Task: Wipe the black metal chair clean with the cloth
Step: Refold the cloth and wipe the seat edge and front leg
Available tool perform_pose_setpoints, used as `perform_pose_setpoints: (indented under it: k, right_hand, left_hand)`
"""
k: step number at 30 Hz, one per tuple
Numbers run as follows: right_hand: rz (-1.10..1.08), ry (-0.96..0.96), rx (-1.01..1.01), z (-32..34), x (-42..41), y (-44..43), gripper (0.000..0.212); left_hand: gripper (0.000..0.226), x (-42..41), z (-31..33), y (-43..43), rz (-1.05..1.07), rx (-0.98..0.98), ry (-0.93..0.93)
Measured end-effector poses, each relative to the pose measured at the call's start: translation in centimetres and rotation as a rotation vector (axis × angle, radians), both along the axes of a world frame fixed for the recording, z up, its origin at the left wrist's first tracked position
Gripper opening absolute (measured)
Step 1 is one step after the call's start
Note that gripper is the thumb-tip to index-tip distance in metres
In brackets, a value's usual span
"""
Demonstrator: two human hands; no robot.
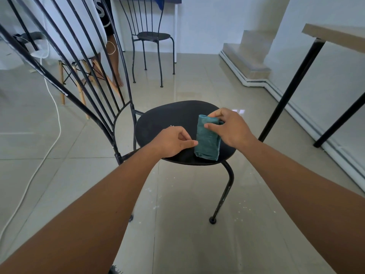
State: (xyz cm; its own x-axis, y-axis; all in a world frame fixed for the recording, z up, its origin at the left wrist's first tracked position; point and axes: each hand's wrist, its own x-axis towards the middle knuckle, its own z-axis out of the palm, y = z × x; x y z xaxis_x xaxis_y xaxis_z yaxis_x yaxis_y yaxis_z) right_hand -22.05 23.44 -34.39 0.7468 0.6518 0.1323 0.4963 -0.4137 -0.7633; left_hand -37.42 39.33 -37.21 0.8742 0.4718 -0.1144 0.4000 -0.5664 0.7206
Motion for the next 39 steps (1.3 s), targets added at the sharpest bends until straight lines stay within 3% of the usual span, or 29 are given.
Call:
perform_pose_setpoints:
  k: [5,8,10,13,16,20,26,31,34,37,39]
  right_hand:
    - [0.213,-0.156,-0.125,-0.7,-1.4,-1.6,0.019]
    - [0.353,-0.284,-0.232,-1.3,-1.7,-3.2,0.021]
    - [0.386,-0.352,-0.289,-1.5,-2.3,-3.9,0.037]
    - [0.425,-0.492,-0.493,-1.9,-3.3,-4.0,0.087]
    - [0.419,-0.708,-0.584,-2.6,-4.7,-3.7,0.075]
    - [0.334,-0.883,-0.516,-5.1,-7.0,-5.3,0.055]
    - [0.123,-0.595,-0.304,-7.4,-8.0,-8.7,0.057]
    - [0.023,-0.363,-0.208,-6.3,-7.5,-7.9,0.034]
    - [-0.004,-0.234,-0.117,-6.0,-6.9,-7.1,0.039]
    - [-0.122,-0.126,-0.096,-5.9,-6.4,-6.6,0.019]
    - [-0.225,-0.062,-0.166,-5.7,-6.6,-6.5,0.048]
  left_hand:
    - [0.015,0.1,-0.4,0.4,0.055,0.055,-0.05]
    - [0.02,0.2,-0.5,0.8,0.057,0.091,-0.097]
    - [0.022,0.1,-0.8,0.8,0.028,0.168,-0.126]
    - [0.027,0.0,-1.7,0.8,-0.038,0.308,-0.163]
    - [0.035,0.0,-2.5,0.6,-0.107,0.369,-0.127]
    - [0.041,0.1,-3.2,0.1,-0.149,0.384,-0.033]
    - [0.044,0.0,-3.2,-0.7,-0.135,0.32,-0.008]
    - [0.05,-0.1,-3.1,-1.4,-0.151,0.316,0.039]
    - [0.052,-0.2,-3.2,-1.7,-0.157,0.332,0.064]
    - [0.052,-0.2,-3.1,-1.8,-0.164,0.34,0.073]
    - [0.053,-0.2,-3.0,-1.7,-0.165,0.345,0.08]
